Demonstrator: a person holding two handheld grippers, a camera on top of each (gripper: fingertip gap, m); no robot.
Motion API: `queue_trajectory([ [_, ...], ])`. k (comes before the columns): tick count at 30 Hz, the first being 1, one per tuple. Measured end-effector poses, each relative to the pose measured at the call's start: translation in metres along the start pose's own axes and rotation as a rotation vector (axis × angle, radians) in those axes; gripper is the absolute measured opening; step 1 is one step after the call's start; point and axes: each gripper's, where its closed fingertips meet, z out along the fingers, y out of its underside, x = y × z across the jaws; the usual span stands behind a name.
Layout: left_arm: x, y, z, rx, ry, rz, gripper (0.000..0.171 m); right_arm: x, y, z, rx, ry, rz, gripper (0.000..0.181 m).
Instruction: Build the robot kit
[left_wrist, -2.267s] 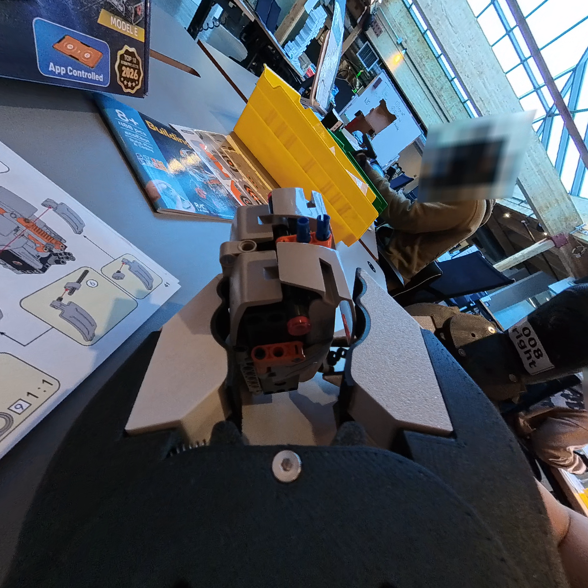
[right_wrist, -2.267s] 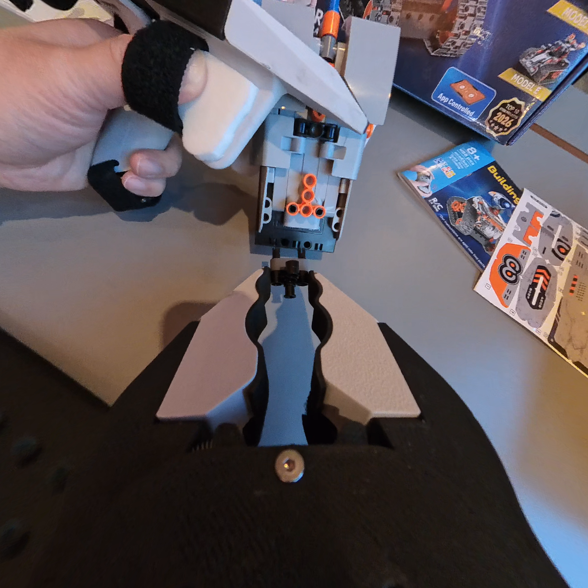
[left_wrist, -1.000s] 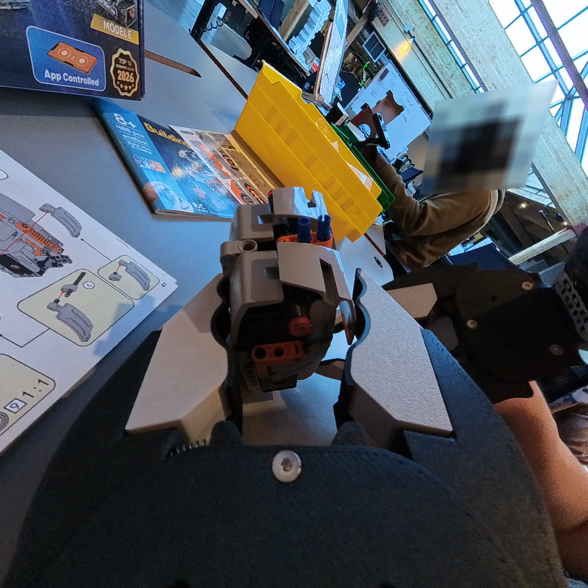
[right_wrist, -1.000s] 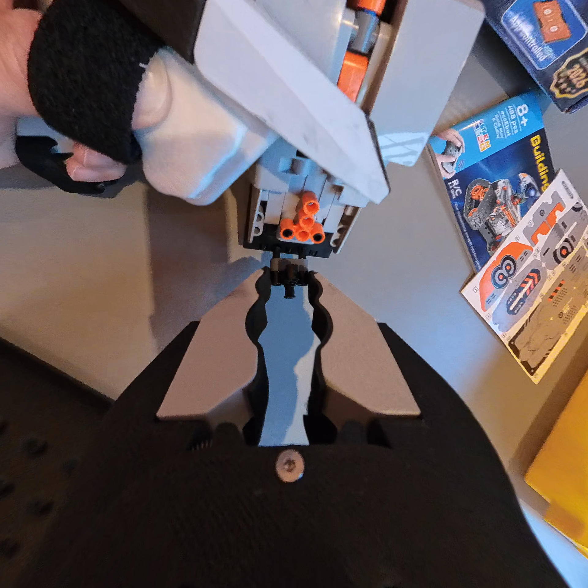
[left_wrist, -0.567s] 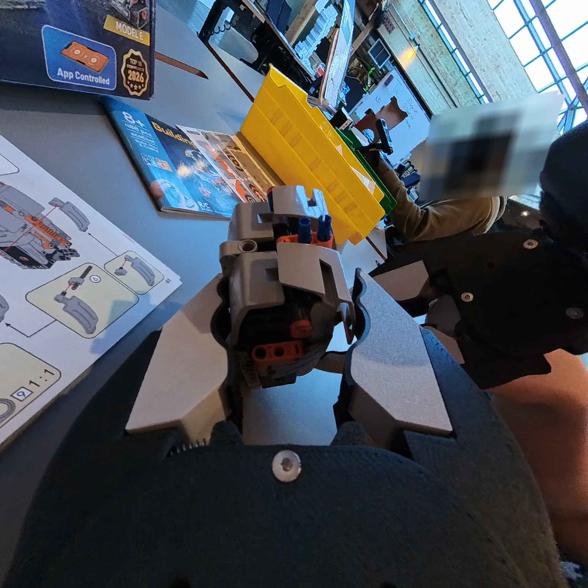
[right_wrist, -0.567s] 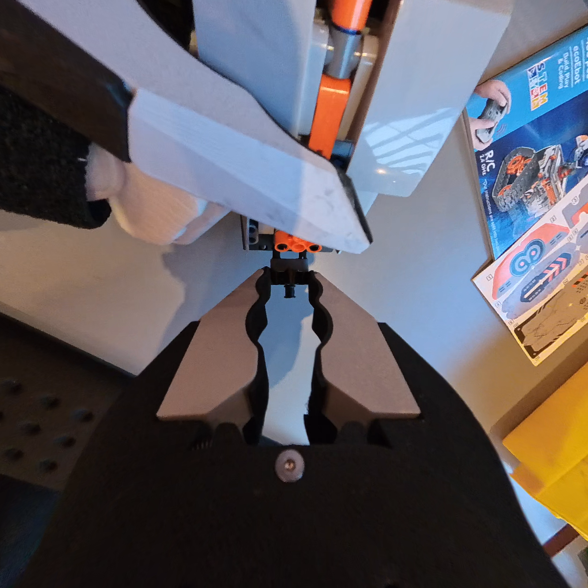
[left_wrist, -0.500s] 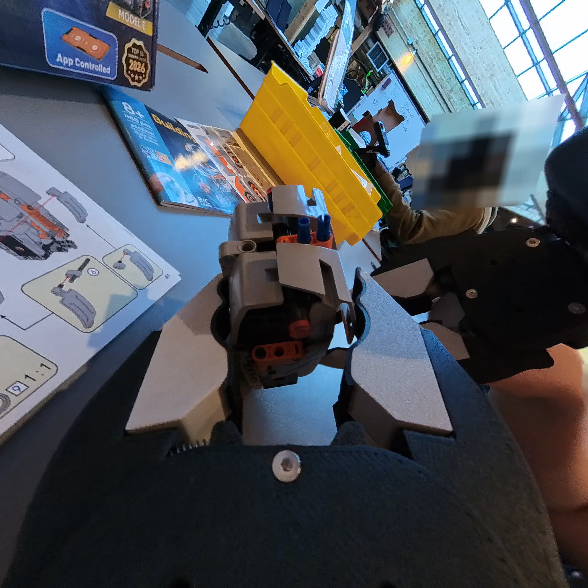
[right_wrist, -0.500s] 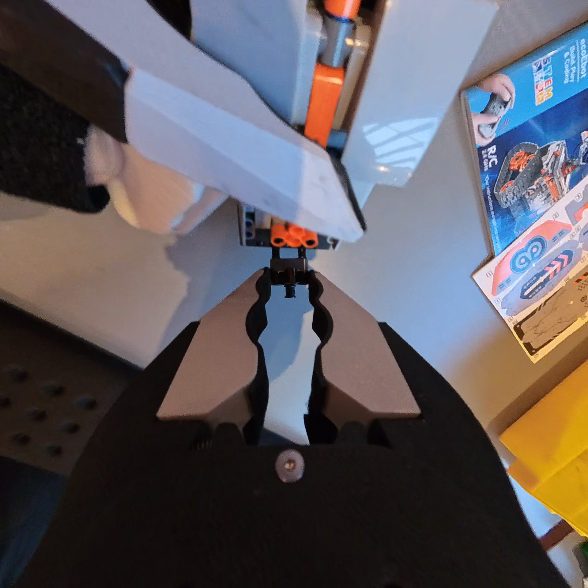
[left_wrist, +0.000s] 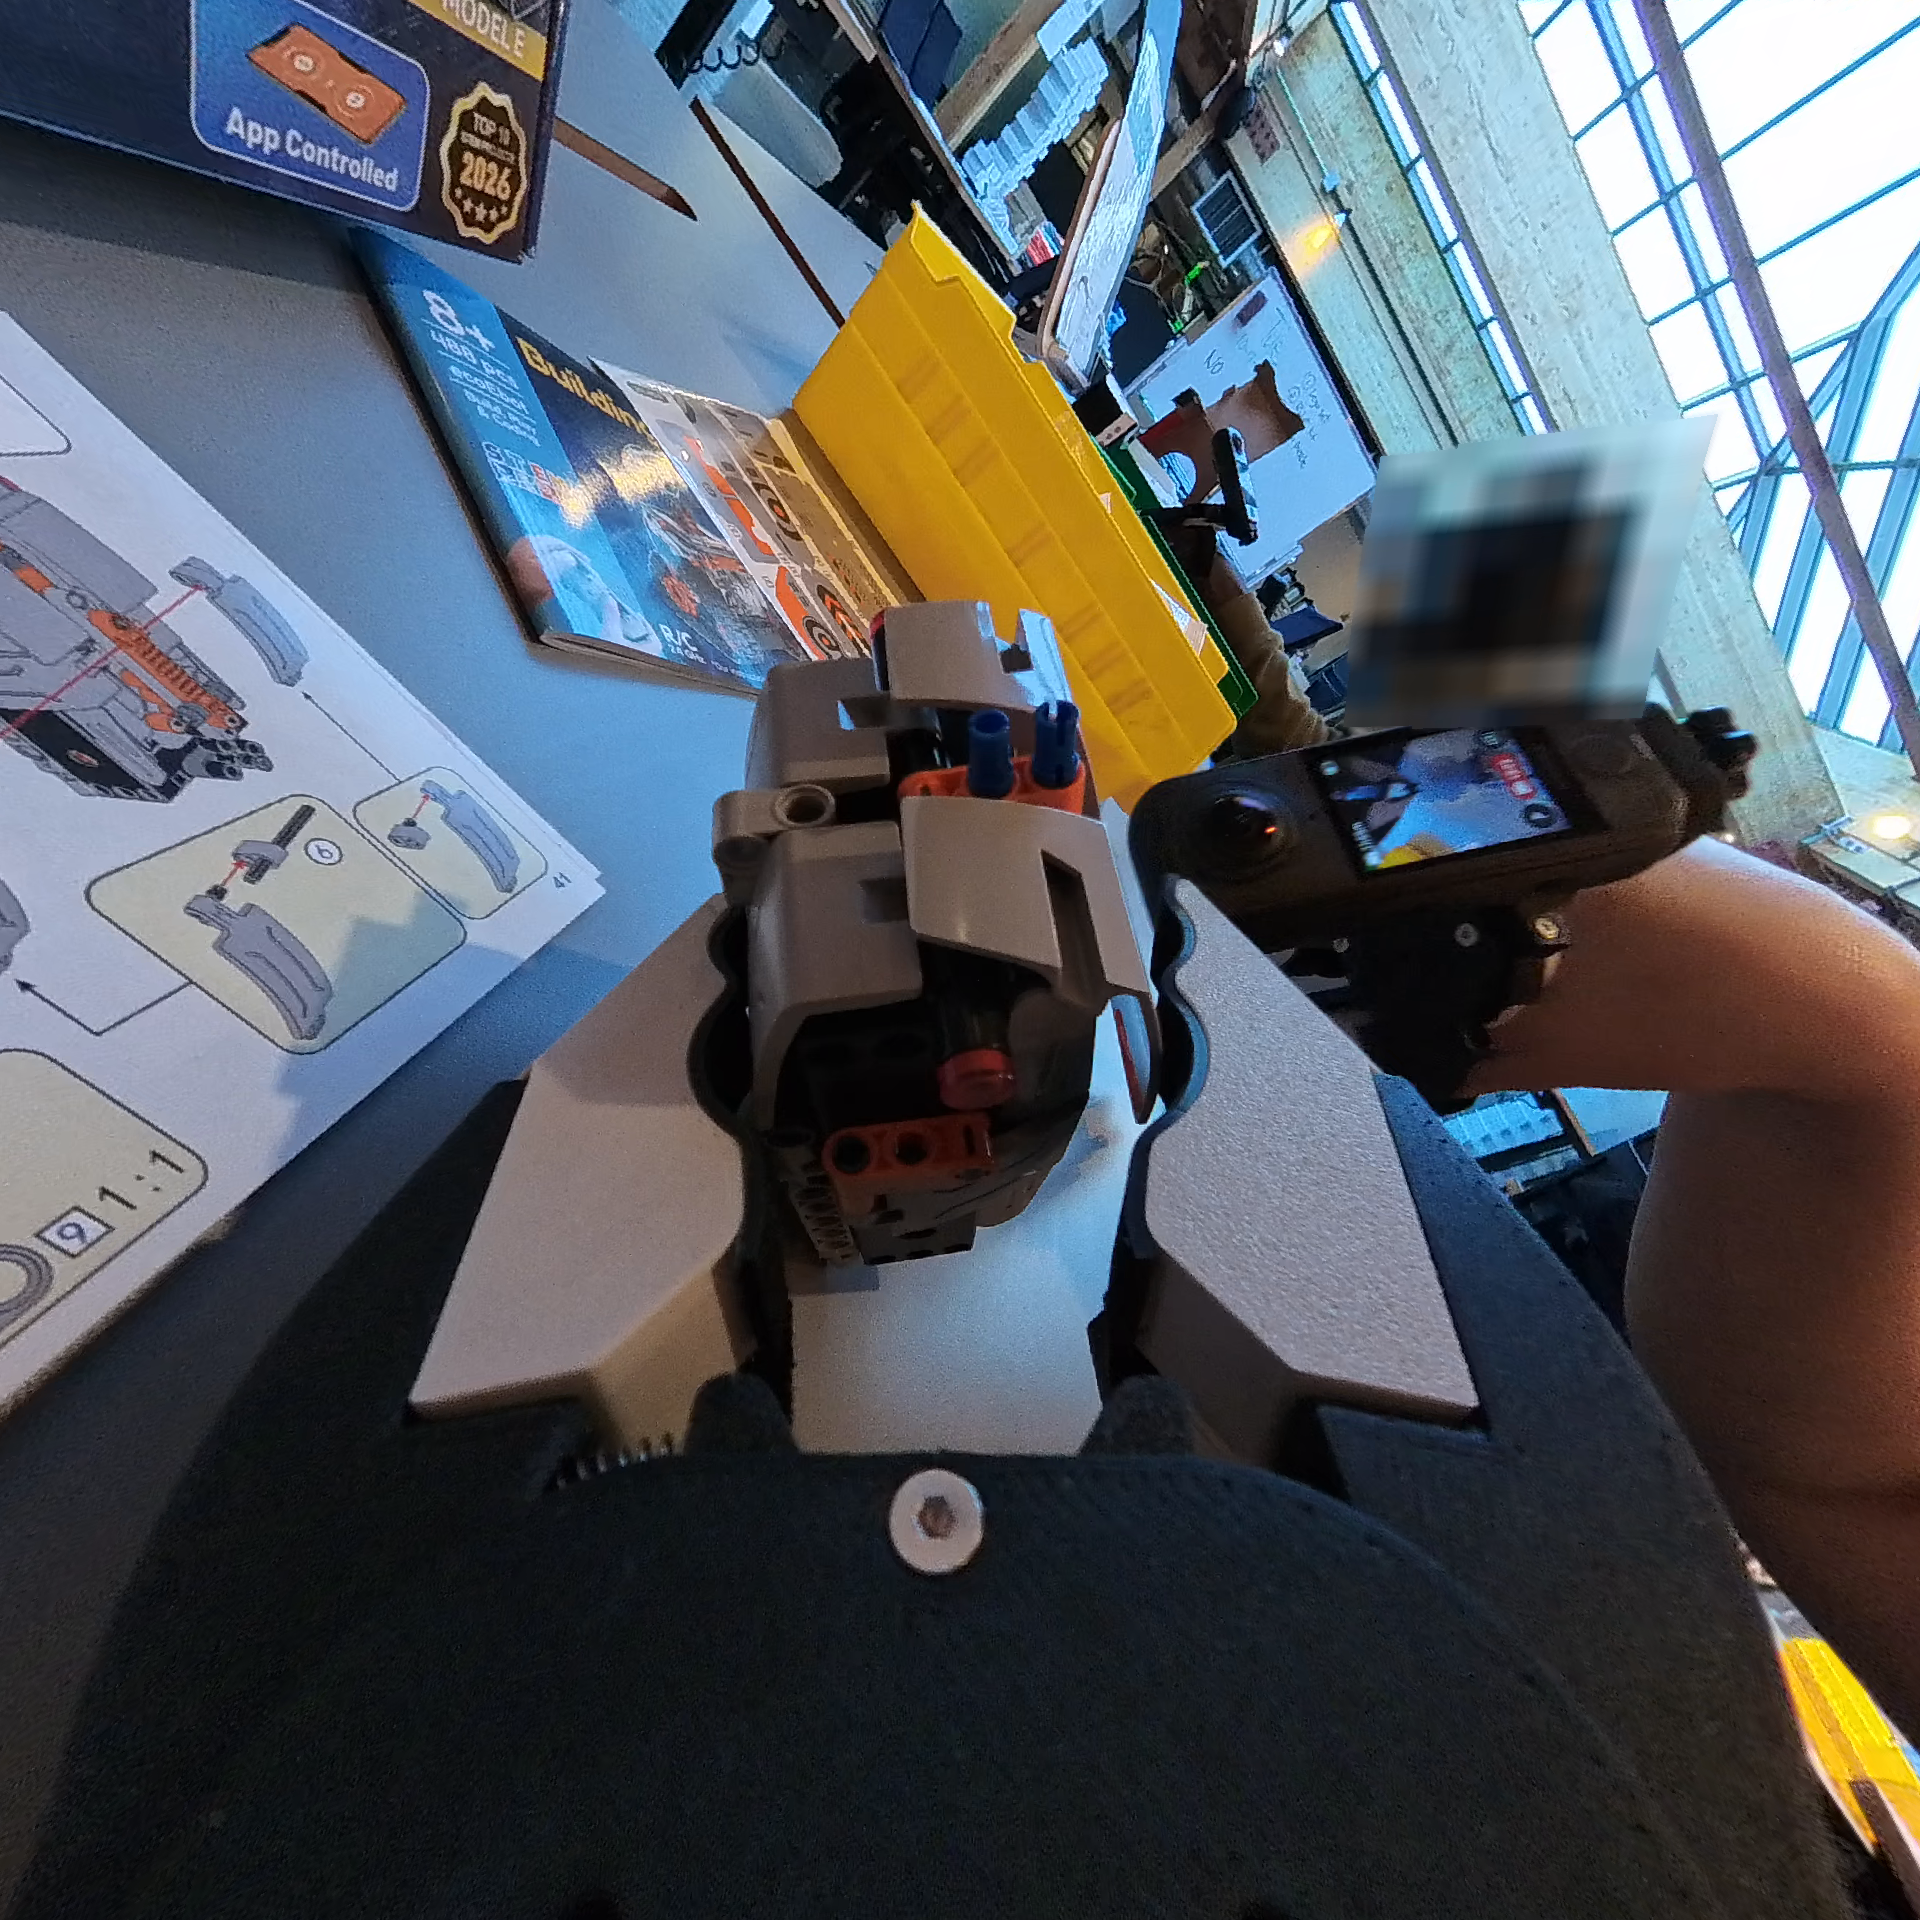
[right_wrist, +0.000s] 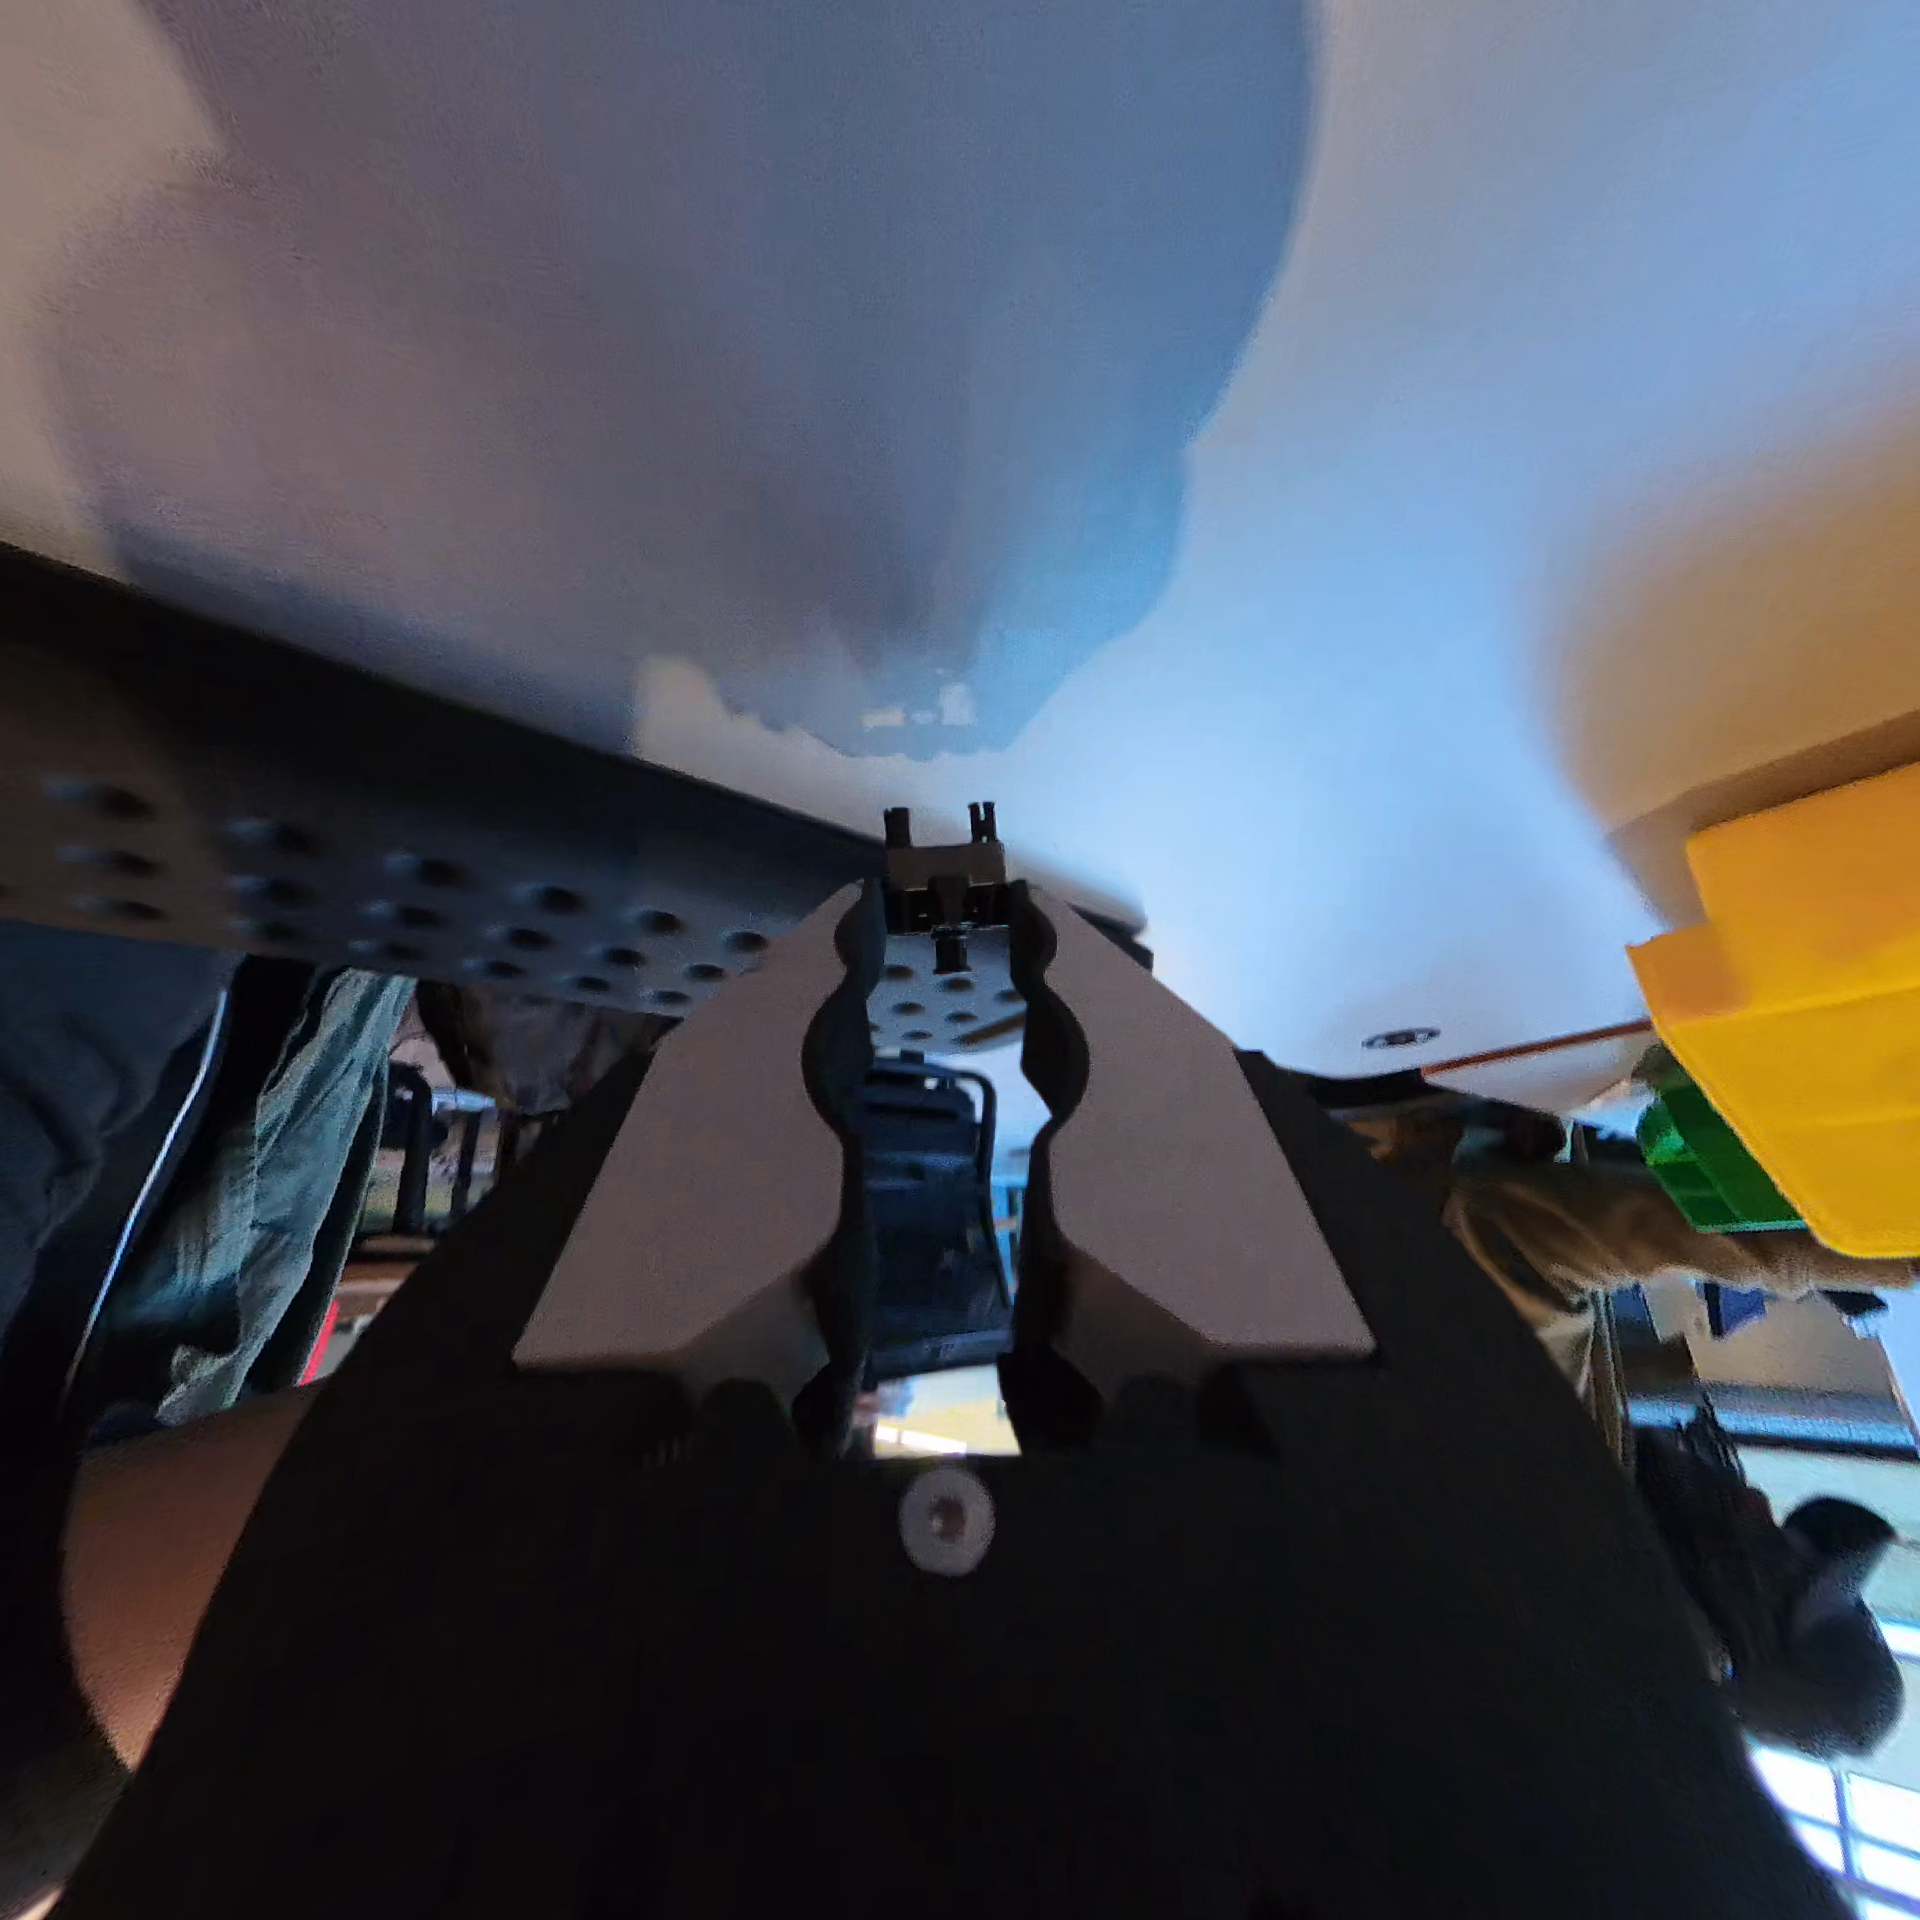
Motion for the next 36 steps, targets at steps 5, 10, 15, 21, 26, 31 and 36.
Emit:
queue_trajectory([
  [5, -0.001, 0.0, -0.001, 0.003, 0.002, -0.013, 0.074, 0.004, 0.011, 0.015, -0.099, -0.038, 0.028, 0.022],
  [10, -0.001, 0.0, 0.0, 0.002, 0.001, -0.008, 0.074, 0.005, 0.01, 0.023, -0.119, -0.045, 0.026, 0.022],
  [15, -0.001, 0.0, -0.001, 0.002, 0.003, -0.016, 0.074, 0.005, 0.007, 0.028, -0.147, -0.036, 0.021, 0.021],
  [21, -0.001, 0.0, -0.001, 0.002, 0.004, -0.016, 0.074, 0.004, 0.004, 0.029, -0.148, -0.036, 0.014, 0.021],
  [26, -0.001, 0.0, -0.001, 0.0, 0.005, -0.017, 0.074, 0.006, -0.001, 0.031, -0.086, -0.041, 0.015, 0.024],
  [31, 0.0, 0.001, -0.001, -0.003, 0.013, -0.028, 0.075, 0.008, -0.002, 0.03, 0.109, -0.073, 0.029, 0.031],
  [36, 0.001, 0.002, 0.001, -0.009, 0.019, -0.026, 0.075, 0.019, 0.006, 0.026, 0.589, -0.038, -0.069, 0.029],
])
